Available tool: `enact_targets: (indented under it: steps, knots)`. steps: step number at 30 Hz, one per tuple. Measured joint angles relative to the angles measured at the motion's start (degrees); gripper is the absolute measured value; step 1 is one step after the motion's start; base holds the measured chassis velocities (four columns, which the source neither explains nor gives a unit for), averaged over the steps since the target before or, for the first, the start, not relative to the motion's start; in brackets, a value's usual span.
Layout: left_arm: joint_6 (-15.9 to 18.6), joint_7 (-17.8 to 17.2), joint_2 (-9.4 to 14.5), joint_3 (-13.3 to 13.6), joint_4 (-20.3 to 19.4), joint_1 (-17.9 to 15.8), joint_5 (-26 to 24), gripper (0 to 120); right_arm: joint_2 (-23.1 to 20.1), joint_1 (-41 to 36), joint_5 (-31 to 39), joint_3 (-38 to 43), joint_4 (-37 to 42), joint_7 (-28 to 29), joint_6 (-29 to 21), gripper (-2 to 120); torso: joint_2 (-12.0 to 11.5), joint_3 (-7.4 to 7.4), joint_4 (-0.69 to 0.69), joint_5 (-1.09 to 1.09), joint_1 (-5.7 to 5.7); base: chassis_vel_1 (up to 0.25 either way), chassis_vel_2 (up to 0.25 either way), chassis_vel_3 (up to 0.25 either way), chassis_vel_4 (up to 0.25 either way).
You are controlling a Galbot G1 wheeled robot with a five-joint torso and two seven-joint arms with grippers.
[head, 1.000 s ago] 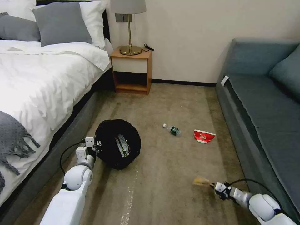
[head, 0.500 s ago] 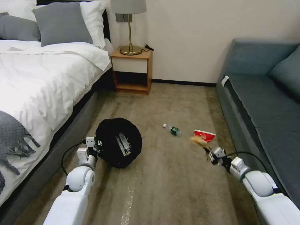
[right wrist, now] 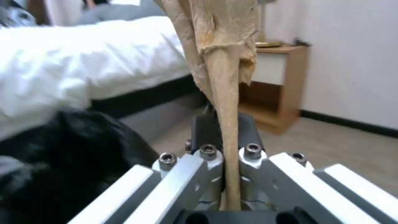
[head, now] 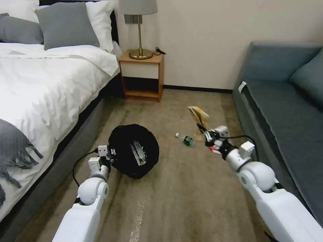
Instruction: Pick up the trash bin, then pick up the garbage on the floor and place it into the trash bin.
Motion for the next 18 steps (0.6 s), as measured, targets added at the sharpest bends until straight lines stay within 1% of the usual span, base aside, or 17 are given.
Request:
enact_targets:
  steps: [5,8,9,11,12,14,15,16,18]
  knots:
    - [0.01,0.0,-0.32,0.12,-0.39,0.3,-0.01,1,1.23,2.3,2.57,-2.69,0.08,0.57,-0.75,0,0.0,0.0,-0.01,0.02,0.0,0.0,0.0,0.0,0.0]
    - [0.01,-0.02,-0.56,0.23,-0.65,0.34,-0.02,1,2.87,5.31,6.87,-5.94,-0.99,1.53,-1.85,0,0.0,0.0,0.0,0.01,0.0,0.0,0.0,0.0,0.0]
    - [0.01,-0.02,-0.56,0.23,-0.65,0.34,-0.02,1,2.87,5.31,6.87,-5.94,-0.99,1.53,-1.85,0,0.0,0.0,0.0,0.01,0.0,0.0,0.0,0.0,0.0]
    - [0.01,-0.12,-0.59,0.26,-0.69,0.28,-0.08,1,4.35,7.42,9.02,-8.36,-2.28,2.02,-2.32,0,0.0,0.0,0.0,0.0,0.0,0.0,0.0,0.0,0.0]
    - [0.01,-0.12,-0.59,0.26,-0.69,0.28,-0.08,1,4.35,7.42,9.02,-8.36,-2.28,2.02,-2.32,0,0.0,0.0,0.0,0.0,0.0,0.0,0.0,0.0,0.0]
    - [0.02,-0.14,-0.68,0.27,-0.69,0.19,-0.13,1,6.16,8.43,9.84,-10.13,-3.34,2.17,-2.69,0,0.0,0.0,0.0,0.0,0.0,0.0,0.0,0.0,0.0]
    - [0.02,-0.18,-0.79,0.27,-0.69,0.15,-0.24,1,8.33,8.78,9.51,-11.63,-4.35,2.23,-2.91,0,0.0,0.0,0.0,0.0,0.0,0.0,0.0,0.0,0.0]
    - [0.02,-0.18,-0.79,0.27,-0.69,0.15,-0.24,1,8.33,8.78,9.51,-11.63,-4.35,2.23,-2.91,0,0.0,0.0,0.0,0.0,0.0,0.0,0.0,0.0,0.0]
    - [0.44,-0.42,-0.83,0.22,-1.38,0.16,-1.58,1,11.33,8.57,5.61,-14.25,-6.28,2.23,-2.87,0,0.0,0.0,0.0,0.0,0.0,0.0,0.0,0.0,0.0]
